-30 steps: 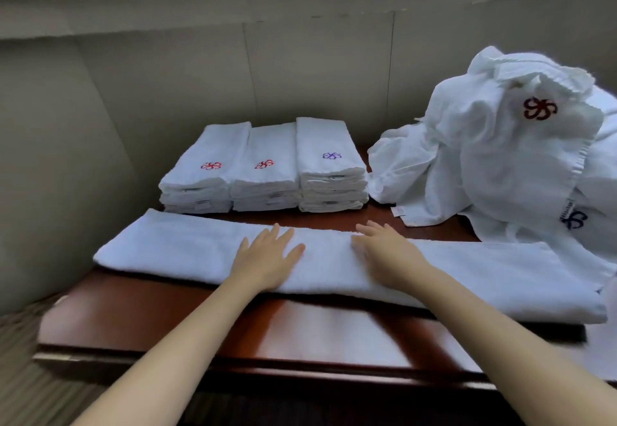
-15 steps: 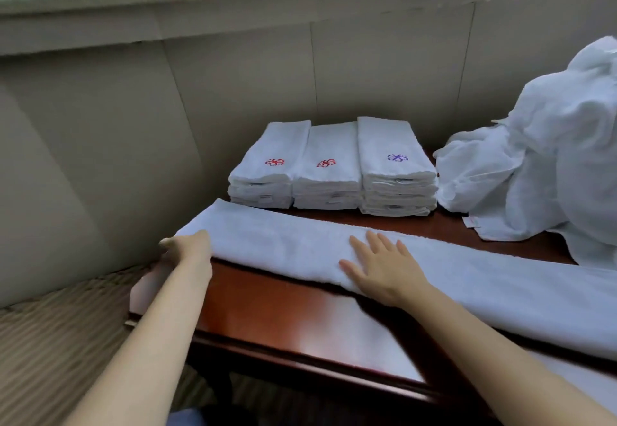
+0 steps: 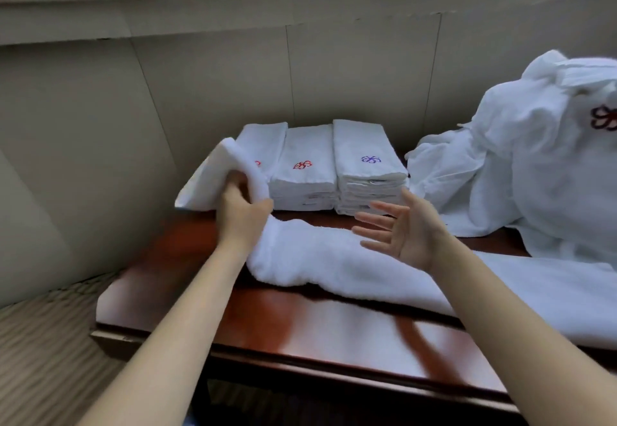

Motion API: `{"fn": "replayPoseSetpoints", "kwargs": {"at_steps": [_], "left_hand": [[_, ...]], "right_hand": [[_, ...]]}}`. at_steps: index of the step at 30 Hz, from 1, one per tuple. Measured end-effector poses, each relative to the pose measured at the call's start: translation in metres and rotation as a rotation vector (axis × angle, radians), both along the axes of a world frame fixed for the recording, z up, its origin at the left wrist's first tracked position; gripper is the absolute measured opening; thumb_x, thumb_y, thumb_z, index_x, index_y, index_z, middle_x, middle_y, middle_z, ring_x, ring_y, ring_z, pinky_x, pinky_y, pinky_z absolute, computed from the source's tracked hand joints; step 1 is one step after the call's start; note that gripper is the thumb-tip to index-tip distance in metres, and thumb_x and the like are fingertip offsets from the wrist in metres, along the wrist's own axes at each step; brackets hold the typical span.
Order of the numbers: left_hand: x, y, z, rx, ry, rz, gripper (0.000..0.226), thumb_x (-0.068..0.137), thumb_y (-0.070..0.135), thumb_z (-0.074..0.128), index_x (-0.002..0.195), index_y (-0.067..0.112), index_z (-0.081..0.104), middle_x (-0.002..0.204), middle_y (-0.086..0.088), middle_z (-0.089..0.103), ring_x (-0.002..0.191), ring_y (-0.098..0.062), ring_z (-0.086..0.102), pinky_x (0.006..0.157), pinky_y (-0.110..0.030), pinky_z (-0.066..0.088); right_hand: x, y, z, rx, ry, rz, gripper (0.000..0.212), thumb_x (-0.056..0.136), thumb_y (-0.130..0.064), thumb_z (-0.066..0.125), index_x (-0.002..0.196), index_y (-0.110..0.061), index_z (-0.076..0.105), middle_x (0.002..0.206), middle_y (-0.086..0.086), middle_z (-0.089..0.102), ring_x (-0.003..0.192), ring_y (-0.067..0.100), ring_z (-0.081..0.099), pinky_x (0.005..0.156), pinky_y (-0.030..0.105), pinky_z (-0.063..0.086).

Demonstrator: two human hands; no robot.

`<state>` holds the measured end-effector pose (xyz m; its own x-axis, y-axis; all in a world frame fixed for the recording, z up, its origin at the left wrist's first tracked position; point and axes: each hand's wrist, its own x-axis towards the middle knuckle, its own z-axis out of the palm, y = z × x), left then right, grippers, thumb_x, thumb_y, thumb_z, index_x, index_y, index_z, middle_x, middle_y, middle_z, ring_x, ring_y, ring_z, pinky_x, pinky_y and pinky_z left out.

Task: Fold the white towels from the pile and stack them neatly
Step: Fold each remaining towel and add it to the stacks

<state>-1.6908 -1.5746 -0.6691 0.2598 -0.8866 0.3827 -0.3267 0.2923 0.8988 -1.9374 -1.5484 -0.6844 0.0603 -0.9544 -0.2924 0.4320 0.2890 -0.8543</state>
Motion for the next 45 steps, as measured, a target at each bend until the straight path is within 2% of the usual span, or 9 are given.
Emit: {"fn": "replayPoseSetpoints", "kwargs": {"at_steps": [3, 7, 13, 17, 22, 24, 29, 37, 45], "left_hand": [[-0.038, 0.023, -0.001, -0.015, -0.522, -0.343, 0.03, 0.071, 0.014, 0.06, 0.089, 0.035, 0.05, 0.071, 0.02, 0.056, 0.066, 0.0, 0.054, 0.058, -0.014, 0.039], [-0.068, 0.043, -0.021, 0.029, -1.03, -0.613, 0.024, 0.086, 0.022, 0.059, 0.109, 0.027, 0.059, 0.098, 0.009, 0.056, 0.082, -0.01, 0.053, 0.076, -0.022, 0.041], [-0.063, 0.039, -0.022, -0.007, -0.949, -0.564, 0.017, 0.092, 0.021, 0.056, 0.106, 0.019, 0.065, 0.105, 0.002, 0.061, 0.095, -0.014, 0.059, 0.087, -0.027, 0.043], [-0.049, 0.026, -0.02, -0.073, -0.808, -0.341, 0.014, 0.089, 0.014, 0.056, 0.098, 0.018, 0.068, 0.095, 0.004, 0.061, 0.091, -0.015, 0.058, 0.082, -0.028, 0.044], [-0.05, 0.006, -0.031, 0.115, -0.671, -0.174, 0.024, 0.093, 0.028, 0.054, 0.114, 0.019, 0.061, 0.106, 0.001, 0.058, 0.094, -0.018, 0.057, 0.083, -0.029, 0.043], [-0.061, 0.001, -0.037, 0.298, -0.594, -0.167, 0.038, 0.093, 0.039, 0.053, 0.123, 0.018, 0.053, 0.103, 0.001, 0.058, 0.098, -0.022, 0.059, 0.086, -0.033, 0.045], [-0.101, -0.004, -0.045, 0.772, -0.225, -0.445, 0.058, 0.089, 0.059, 0.05, 0.123, 0.012, 0.055, 0.111, -0.008, 0.066, 0.081, -0.02, 0.063, 0.065, -0.027, 0.051], [-0.124, -0.014, -0.048, 0.778, -0.599, -0.41, 0.089, 0.076, 0.037, 0.075, 0.144, 0.004, 0.028, 0.139, -0.014, 0.046, 0.115, -0.029, 0.052, 0.077, -0.03, 0.04], [-0.126, -0.012, -0.048, 0.777, -0.658, -0.386, 0.075, 0.079, 0.047, 0.07, 0.133, -0.001, 0.048, 0.123, -0.015, 0.06, 0.088, -0.025, 0.056, 0.072, -0.029, 0.042]], "right_hand": [[-0.023, 0.007, 0.004, 0.051, -0.095, 0.015, 0.068, 0.092, -0.065, 0.03, 0.12, -0.007, 0.053, 0.116, 0.021, 0.065, 0.098, 0.043, 0.066, 0.076, 0.052, 0.054], [-0.032, 0.018, 0.0, 0.044, -0.03, 0.08, 0.062, 0.088, -0.058, 0.046, 0.12, -0.008, 0.061, 0.118, 0.018, 0.065, 0.11, 0.037, 0.062, 0.089, 0.049, 0.05], [-0.033, 0.027, -0.012, 0.113, 0.45, -0.149, 0.025, 0.087, 0.006, 0.059, 0.112, 0.004, 0.061, 0.089, 0.016, 0.068, 0.084, 0.031, 0.065, 0.08, 0.041, 0.054], [-0.063, 0.036, 0.019, 0.045, 0.414, -0.251, 0.027, 0.086, 0.0, 0.062, 0.112, 0.005, 0.061, 0.087, 0.015, 0.071, 0.069, 0.025, 0.067, 0.053, 0.029, 0.055], [-0.148, 0.068, 0.053, 0.048, 0.379, -0.381, 0.042, 0.085, -0.017, 0.066, 0.119, 0.006, 0.059, 0.115, 0.022, 0.064, 0.094, 0.035, 0.066, 0.077, 0.042, 0.057], [-0.175, 0.087, 0.047, 0.089, 0.548, -0.461, 0.038, 0.084, -0.014, 0.068, 0.113, 0.009, 0.061, 0.108, 0.021, 0.066, 0.076, 0.028, 0.067, 0.064, 0.031, 0.057], [-0.201, 0.107, 0.007, 0.326, 1.165, -0.359, 0.023, 0.08, -0.009, 0.073, 0.096, 0.007, 0.069, 0.091, 0.018, 0.067, 0.078, 0.026, 0.061, 0.077, 0.035, 0.048], [-0.217, 0.107, 0.0, 0.301, 1.158, -0.37, 0.017, 0.085, -0.015, 0.067, 0.091, 0.0, 0.069, 0.09, 0.014, 0.07, 0.083, 0.029, 0.066, 0.077, 0.035, 0.05], [-0.211, 0.109, -0.014, 0.412, 1.498, -0.238, 0.047, 0.093, -0.031, 0.056, 0.127, 0.002, 0.05, 0.131, 0.018, 0.054, 0.119, 0.031, 0.052, 0.091, 0.031, 0.04]]}}
